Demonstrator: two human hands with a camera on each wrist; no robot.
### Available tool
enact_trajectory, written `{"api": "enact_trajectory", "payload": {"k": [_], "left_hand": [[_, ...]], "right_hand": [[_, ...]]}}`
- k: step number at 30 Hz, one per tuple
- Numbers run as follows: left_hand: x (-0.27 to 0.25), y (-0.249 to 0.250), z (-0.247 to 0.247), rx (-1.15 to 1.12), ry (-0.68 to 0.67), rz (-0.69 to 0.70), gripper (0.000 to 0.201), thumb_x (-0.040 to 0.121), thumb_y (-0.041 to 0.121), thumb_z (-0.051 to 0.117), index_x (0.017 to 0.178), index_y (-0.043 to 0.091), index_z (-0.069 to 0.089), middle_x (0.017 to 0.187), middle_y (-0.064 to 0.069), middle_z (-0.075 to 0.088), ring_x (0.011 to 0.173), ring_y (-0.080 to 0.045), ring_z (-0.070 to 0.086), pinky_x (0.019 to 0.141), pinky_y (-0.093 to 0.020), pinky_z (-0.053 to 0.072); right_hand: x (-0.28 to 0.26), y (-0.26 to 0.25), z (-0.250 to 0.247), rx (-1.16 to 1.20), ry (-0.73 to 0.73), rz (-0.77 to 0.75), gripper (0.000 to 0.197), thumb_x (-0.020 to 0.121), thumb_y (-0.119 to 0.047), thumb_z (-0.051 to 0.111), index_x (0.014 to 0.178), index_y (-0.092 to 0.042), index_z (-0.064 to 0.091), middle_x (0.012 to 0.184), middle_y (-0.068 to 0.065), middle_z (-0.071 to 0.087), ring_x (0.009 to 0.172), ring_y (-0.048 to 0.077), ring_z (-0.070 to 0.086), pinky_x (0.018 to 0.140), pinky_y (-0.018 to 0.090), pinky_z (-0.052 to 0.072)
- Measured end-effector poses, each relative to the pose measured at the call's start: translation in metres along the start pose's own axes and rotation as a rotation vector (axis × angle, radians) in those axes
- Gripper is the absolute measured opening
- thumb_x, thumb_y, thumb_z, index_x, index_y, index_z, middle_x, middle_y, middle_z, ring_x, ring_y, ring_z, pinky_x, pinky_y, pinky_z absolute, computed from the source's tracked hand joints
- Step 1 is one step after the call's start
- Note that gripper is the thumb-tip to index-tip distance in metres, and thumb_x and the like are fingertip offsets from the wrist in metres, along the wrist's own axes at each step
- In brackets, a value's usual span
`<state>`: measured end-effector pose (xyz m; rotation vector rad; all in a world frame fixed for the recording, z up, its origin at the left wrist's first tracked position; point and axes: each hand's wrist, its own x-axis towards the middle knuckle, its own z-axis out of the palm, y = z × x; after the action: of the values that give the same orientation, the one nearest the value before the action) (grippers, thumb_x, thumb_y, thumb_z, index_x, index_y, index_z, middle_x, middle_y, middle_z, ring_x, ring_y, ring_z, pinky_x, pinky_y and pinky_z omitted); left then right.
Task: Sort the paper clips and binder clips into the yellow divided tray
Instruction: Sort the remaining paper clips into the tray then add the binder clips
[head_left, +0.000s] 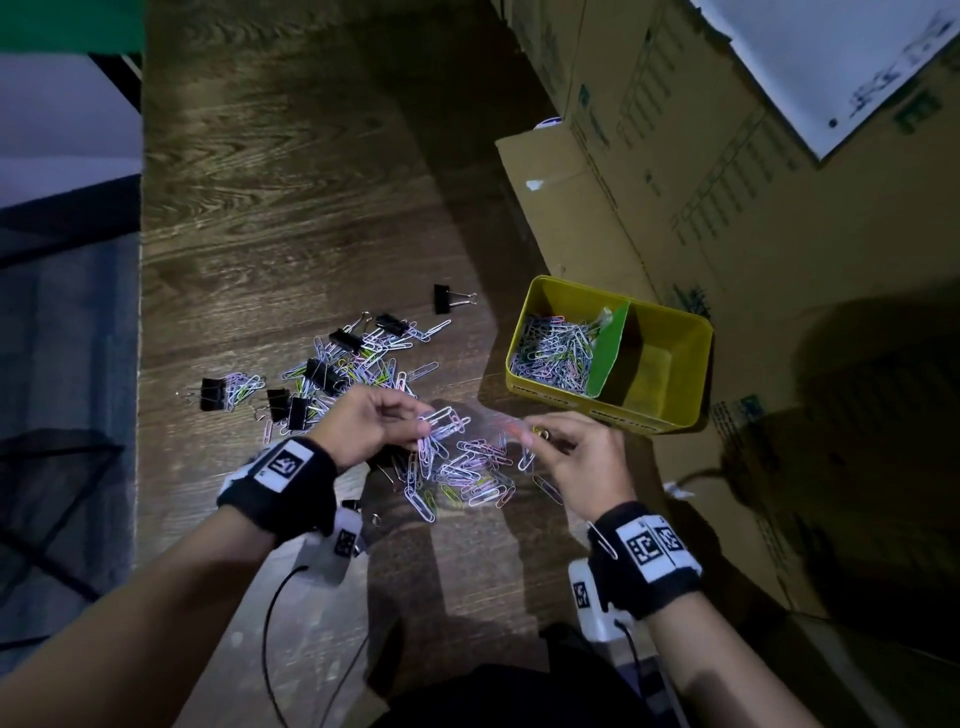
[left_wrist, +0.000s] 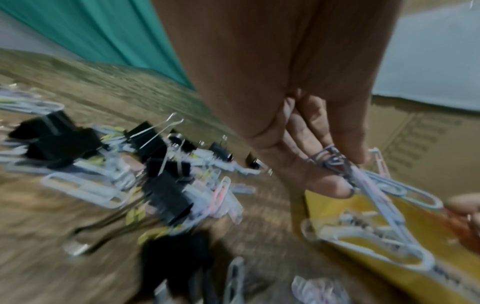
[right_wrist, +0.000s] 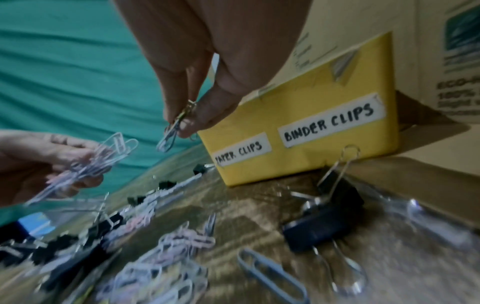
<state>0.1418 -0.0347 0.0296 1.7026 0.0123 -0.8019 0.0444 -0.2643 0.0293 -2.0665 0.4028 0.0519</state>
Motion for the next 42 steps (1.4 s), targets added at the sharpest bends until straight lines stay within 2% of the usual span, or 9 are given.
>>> {"api": "enact_trajectory", "payload": {"k": [7, 13, 19, 24, 26, 32, 36, 39, 42], "left_hand": [[0.018, 0.077, 0.018, -0.086, -0.084, 0.138, 0.02, 0.07, 0.005, 0.069, 0.09, 0.007, 0.07, 0.073, -0.003, 0.072, 0.062, -0.012, 0.064, 0.062, -0.023, 0.056], [0.071, 0.118, 0.07, -0.09, 0.0, 0.224, 0.014, 0.077, -0.003, 0.068, 0.091, 0.0, 0.066, 0.074, -0.011, 0.067, 0.06, -0.012, 0.065, 0.061, -0.024, 0.056], [0.093, 0.108, 0.094, 0.832, -0.065, 0.256, 0.02, 0.084, 0.027, 0.066, 0.102, 0.02, 0.069, 0.096, -0.002, 0.069, 0.093, -0.018, 0.061, 0.089, -0.032, 0.048], [0.069, 0.083, 0.078, 0.328, 0.204, 0.294, 0.016, 0.088, 0.01, 0.057, 0.095, 0.015, 0.069, 0.084, -0.005, 0.071, 0.072, -0.017, 0.065, 0.069, -0.033, 0.055], [0.062, 0.054, 0.07, 0.476, 0.269, 0.293, 0.016, 0.087, 0.009, 0.055, 0.091, 0.018, 0.068, 0.085, -0.004, 0.07, 0.074, -0.016, 0.064, 0.07, -0.028, 0.053], [0.032, -0.028, 0.086, 1.311, -0.326, 0.258, 0.059, 0.095, 0.036, 0.04, 0.146, 0.023, 0.014, 0.154, -0.005, 0.013, 0.14, -0.027, 0.015, 0.113, -0.047, 0.021], [0.002, -0.051, 0.098, 1.508, -0.415, 0.199, 0.066, 0.095, 0.036, 0.036, 0.148, 0.021, -0.001, 0.157, -0.001, -0.009, 0.143, -0.027, -0.009, 0.114, -0.054, 0.004], [-0.02, -0.066, 0.09, 1.459, -0.424, 0.275, 0.062, 0.09, 0.026, 0.035, 0.146, 0.013, 0.013, 0.157, -0.005, 0.002, 0.144, -0.028, -0.002, 0.115, -0.053, 0.006], [-0.037, -0.074, 0.071, 1.33, -0.248, 0.45, 0.061, 0.078, 0.027, 0.032, 0.137, 0.016, 0.033, 0.148, -0.011, 0.034, 0.134, -0.028, 0.036, 0.106, -0.052, 0.034]], "right_hand": [[0.011, -0.03, -0.039, 0.111, 0.161, 0.004, 0.025, 0.079, -0.018, 0.073, 0.102, -0.028, 0.069, 0.103, -0.006, 0.066, 0.094, 0.011, 0.063, 0.082, 0.027, 0.052], [0.035, -0.052, -0.067, 0.146, 0.302, -0.047, 0.025, 0.081, -0.015, 0.072, 0.106, -0.018, 0.069, 0.098, -0.001, 0.066, 0.088, 0.008, 0.06, 0.079, 0.022, 0.05], [0.073, -0.055, -0.07, -0.15, 0.315, -0.048, 0.026, 0.084, -0.021, 0.069, 0.108, -0.012, 0.069, 0.11, 0.005, 0.068, 0.097, 0.014, 0.062, 0.087, 0.03, 0.051], [0.105, -0.041, -0.053, -0.286, 0.076, 0.032, 0.032, 0.086, -0.019, 0.066, 0.117, -0.013, 0.064, 0.118, 0.008, 0.066, 0.111, 0.024, 0.059, 0.099, 0.04, 0.047], [0.109, -0.035, -0.045, -0.402, -0.085, 0.055, 0.041, 0.087, -0.021, 0.066, 0.126, -0.015, 0.058, 0.125, 0.009, 0.062, 0.117, 0.025, 0.056, 0.102, 0.038, 0.044], [0.078, -0.05, -0.04, -0.409, -0.111, -0.074, 0.038, 0.087, -0.024, 0.065, 0.124, -0.019, 0.06, 0.123, 0.004, 0.063, 0.113, 0.017, 0.058, 0.1, 0.03, 0.044], [0.018, -0.043, -0.014, -0.356, -0.278, -0.062, 0.018, 0.088, -0.023, 0.062, 0.104, -0.02, 0.07, 0.096, 0.0, 0.072, 0.085, 0.013, 0.066, 0.082, 0.025, 0.052], [-0.022, -0.008, 0.02, -0.566, -0.5, -0.028, 0.025, 0.085, -0.029, 0.058, 0.109, -0.024, 0.064, 0.103, 0.007, 0.069, 0.094, 0.024, 0.065, 0.081, 0.031, 0.053], [-0.049, 0.014, 0.035, -0.685, -0.519, -0.002, 0.047, 0.087, -0.023, 0.058, 0.132, -0.017, 0.043, 0.129, 0.011, 0.047, 0.118, 0.028, 0.05, 0.098, 0.036, 0.045]]}}
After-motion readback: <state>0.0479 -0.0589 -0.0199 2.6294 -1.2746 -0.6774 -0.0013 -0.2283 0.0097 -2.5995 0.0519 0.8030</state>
